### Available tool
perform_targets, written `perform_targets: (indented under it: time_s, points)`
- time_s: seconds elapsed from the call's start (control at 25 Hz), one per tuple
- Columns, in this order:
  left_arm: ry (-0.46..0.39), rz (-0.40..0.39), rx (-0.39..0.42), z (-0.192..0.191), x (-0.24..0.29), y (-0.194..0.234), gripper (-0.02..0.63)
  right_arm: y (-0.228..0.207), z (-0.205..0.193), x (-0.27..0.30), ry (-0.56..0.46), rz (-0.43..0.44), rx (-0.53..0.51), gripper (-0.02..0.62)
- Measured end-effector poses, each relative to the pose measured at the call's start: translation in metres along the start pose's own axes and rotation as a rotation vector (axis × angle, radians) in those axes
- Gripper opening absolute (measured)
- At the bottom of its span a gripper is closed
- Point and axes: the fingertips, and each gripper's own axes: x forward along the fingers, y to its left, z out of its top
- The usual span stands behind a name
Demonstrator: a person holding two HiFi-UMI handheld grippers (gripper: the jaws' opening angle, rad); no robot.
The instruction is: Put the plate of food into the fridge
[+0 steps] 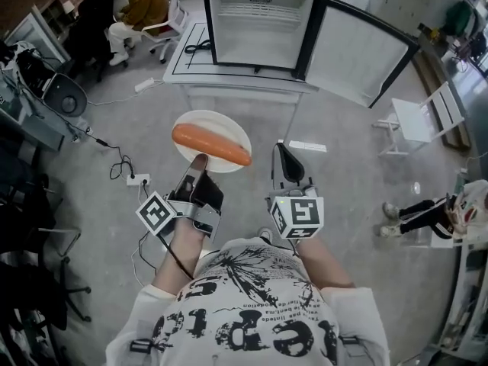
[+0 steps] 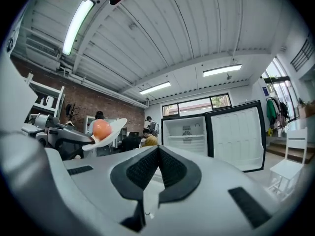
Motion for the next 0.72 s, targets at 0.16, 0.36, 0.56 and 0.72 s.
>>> perform_targets:
  time_s: [0.16,0.36,0.56,0.72]
  points:
    - [-0.019,0.010,-0.005,-0.022,0.051,0.007,0.020,-0.054,-0.001,0.028,0.015,0.023,0.031,0.000]
    - [-0.037,0.051,-0.008,-0.026,0.089,0.024,0.020,-0.081,-0.016,0.053,0.033,0.048,0.069,0.000]
    - [-0.040,0.069,-0.008,-0.023,0.133,0.034,0.020,-0.116,-0.026,0.083,0.058,0.039,0.088,0.000]
    - [-0.008,0.065,-0.021,-0.019,0.176,0.047,0.020,-0.144,-0.022,0.109,0.035,0.005,0.067,0.000]
